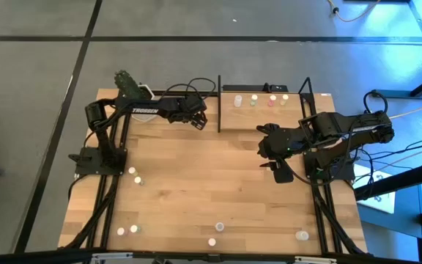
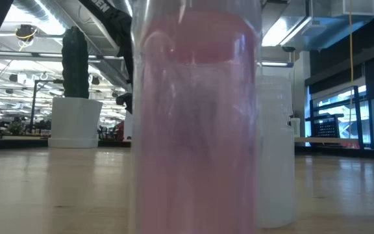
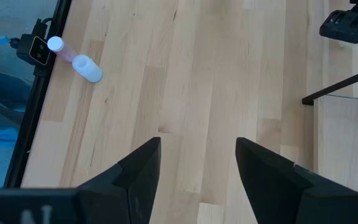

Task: Pick and place medicine bottles onto shelf by color
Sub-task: Put the top yellow pill bottle on the shelf aligned with the other yellow pill bottle

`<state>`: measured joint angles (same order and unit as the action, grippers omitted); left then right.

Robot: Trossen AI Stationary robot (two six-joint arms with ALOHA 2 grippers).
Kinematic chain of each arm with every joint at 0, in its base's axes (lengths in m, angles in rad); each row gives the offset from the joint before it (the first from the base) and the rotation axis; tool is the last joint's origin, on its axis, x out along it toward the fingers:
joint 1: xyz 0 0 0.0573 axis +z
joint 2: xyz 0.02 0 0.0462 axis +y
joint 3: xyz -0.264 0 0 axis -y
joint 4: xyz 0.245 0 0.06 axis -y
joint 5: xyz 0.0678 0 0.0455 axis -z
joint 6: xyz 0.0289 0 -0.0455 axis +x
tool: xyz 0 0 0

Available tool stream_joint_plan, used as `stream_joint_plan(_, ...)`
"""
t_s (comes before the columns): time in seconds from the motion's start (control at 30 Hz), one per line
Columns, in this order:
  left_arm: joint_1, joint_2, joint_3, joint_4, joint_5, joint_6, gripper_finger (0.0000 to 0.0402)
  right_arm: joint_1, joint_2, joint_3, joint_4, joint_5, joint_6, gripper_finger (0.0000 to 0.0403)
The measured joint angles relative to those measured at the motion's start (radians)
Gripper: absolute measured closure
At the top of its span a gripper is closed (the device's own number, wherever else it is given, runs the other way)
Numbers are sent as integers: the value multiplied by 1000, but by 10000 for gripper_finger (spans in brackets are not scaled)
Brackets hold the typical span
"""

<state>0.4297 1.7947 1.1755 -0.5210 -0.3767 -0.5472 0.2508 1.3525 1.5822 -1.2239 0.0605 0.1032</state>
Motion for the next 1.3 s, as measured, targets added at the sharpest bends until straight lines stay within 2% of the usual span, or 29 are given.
stream_joint_plan(0.2, 0, 0, 0, 1, -35, 21, 175, 0, 0, 0, 0, 0, 0, 194)
stream_joint_plan(0.97, 0, 0, 0, 0, -23, 36, 334, 0, 0, 0, 0, 0, 1, 194)
stream_joint_plan(1.13, -1, 0, 0, -2, -20, 28, 352, 0, 0, 0, 0, 0, 1, 194)
stream_joint_plan(1.3, -12, -8, 0, -44, 41, 11, 357, 0, 0, 0, -1, 0, 0, 194)
